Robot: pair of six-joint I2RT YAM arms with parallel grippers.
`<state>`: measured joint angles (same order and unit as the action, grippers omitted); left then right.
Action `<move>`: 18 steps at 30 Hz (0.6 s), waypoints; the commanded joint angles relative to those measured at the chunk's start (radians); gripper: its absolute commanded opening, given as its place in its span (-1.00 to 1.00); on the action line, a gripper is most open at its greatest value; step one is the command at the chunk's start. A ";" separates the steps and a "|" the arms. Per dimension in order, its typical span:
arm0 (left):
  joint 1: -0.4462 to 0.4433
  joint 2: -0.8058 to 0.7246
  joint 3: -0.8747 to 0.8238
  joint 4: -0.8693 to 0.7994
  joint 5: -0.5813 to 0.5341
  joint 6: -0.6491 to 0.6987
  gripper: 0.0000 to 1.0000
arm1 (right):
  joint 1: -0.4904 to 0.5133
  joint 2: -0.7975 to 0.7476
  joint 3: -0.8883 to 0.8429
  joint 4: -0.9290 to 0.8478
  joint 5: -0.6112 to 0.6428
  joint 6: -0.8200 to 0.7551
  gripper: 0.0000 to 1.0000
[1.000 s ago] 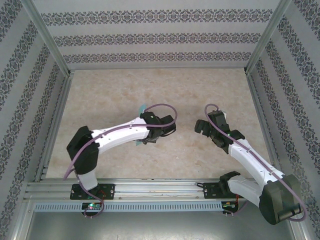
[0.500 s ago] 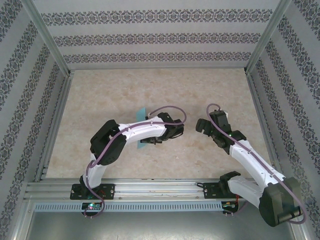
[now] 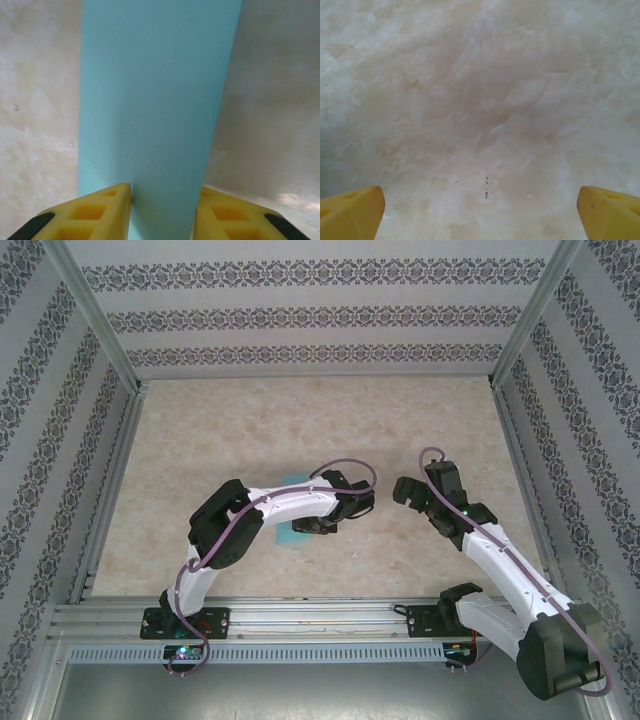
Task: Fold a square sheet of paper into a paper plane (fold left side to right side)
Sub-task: Turn over the paper at the center of the table.
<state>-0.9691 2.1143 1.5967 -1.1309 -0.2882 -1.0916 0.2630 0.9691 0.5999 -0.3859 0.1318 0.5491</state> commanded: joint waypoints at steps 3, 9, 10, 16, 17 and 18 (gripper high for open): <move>0.004 -0.062 0.009 0.125 0.084 0.088 -0.18 | -0.045 -0.027 0.013 -0.030 -0.154 -0.023 0.96; 0.066 -0.211 -0.093 0.303 0.215 0.205 -0.07 | -0.069 -0.015 0.027 -0.035 -0.332 -0.022 0.93; 0.081 -0.244 -0.121 0.337 0.232 0.233 -0.07 | -0.069 -0.007 0.029 -0.030 -0.372 -0.017 0.89; 0.213 -0.456 -0.347 0.573 0.378 0.398 -0.07 | -0.024 0.070 0.043 0.031 -0.525 0.048 0.55; 0.242 -0.499 -0.397 0.622 0.420 0.419 -0.07 | -0.004 0.088 0.040 0.061 -0.539 0.070 0.48; 0.267 -0.532 -0.439 0.661 0.447 0.434 -0.07 | 0.015 0.105 0.035 0.093 -0.553 0.097 0.43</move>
<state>-0.7586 1.6550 1.2484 -0.6399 0.0414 -0.7723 0.2405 1.0424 0.6125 -0.3695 -0.3176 0.5880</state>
